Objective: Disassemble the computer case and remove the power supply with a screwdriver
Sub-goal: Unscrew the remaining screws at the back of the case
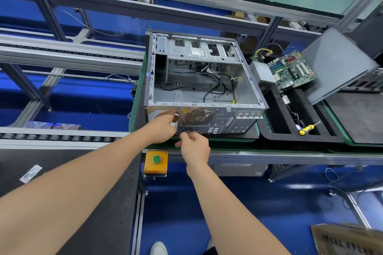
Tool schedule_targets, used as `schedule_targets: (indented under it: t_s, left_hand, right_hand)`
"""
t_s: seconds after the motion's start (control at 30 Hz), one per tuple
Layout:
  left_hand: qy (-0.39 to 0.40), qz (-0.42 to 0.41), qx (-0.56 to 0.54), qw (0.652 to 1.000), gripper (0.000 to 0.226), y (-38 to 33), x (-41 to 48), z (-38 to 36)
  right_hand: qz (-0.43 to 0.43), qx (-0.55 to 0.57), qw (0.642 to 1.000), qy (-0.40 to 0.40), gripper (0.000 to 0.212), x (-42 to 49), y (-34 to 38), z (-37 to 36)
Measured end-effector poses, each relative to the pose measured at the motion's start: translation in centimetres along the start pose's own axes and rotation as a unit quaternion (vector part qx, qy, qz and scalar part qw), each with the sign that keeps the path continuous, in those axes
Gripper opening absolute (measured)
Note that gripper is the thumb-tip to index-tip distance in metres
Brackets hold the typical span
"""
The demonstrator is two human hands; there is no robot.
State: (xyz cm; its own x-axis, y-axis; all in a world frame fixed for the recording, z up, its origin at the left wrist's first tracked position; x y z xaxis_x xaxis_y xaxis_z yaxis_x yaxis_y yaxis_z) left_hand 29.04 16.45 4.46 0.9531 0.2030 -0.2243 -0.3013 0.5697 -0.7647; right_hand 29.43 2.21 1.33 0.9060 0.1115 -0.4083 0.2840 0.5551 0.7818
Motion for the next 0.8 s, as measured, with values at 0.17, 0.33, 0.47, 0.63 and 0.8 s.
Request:
schedule_targets:
  t_s: [0.17,0.33,0.47,0.63,0.8]
  left_hand:
    - [0.004,0.003,-0.035,0.999,0.046,-0.2,-0.4,0.1]
    - [-0.002,-0.001,-0.077,0.997,0.052,-0.2,-0.9,-0.3]
    - [-0.05,0.001,-0.164,0.985,0.061,-0.3,-1.8,-1.7]
    - [-0.27,0.023,-0.237,0.933,0.051,-2.0,-3.8,-5.6]
    - [-0.142,0.125,-0.291,0.938,0.019,-5.4,-3.3,-11.3]
  right_hand:
    - [0.005,0.02,1.0,0.003,0.012,0.4,0.2,1.0]
    - [0.001,0.053,0.998,0.022,0.011,0.8,0.4,2.6]
    - [-0.004,0.056,0.998,0.027,0.011,1.3,-0.1,4.3]
    - [-0.015,0.062,0.998,0.027,0.01,2.1,-1.0,7.2]
    - [-0.03,0.061,0.998,0.0,0.017,3.9,-2.5,12.6]
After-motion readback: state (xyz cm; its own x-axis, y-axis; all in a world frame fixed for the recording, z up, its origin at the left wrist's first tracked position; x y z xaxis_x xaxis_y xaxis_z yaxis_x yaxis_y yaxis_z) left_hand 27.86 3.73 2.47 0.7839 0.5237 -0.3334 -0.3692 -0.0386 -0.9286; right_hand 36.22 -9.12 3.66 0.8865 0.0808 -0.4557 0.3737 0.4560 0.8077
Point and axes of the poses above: each hand's wrist, its own x-axis towards the middle knuckle, its own z-axis out of the back of the hand, y = z × x, the point moved 2 cm from there along x, towards the middle knuckle, and after that the axes turned 10 degrees about -x, right-handed, at the moved point
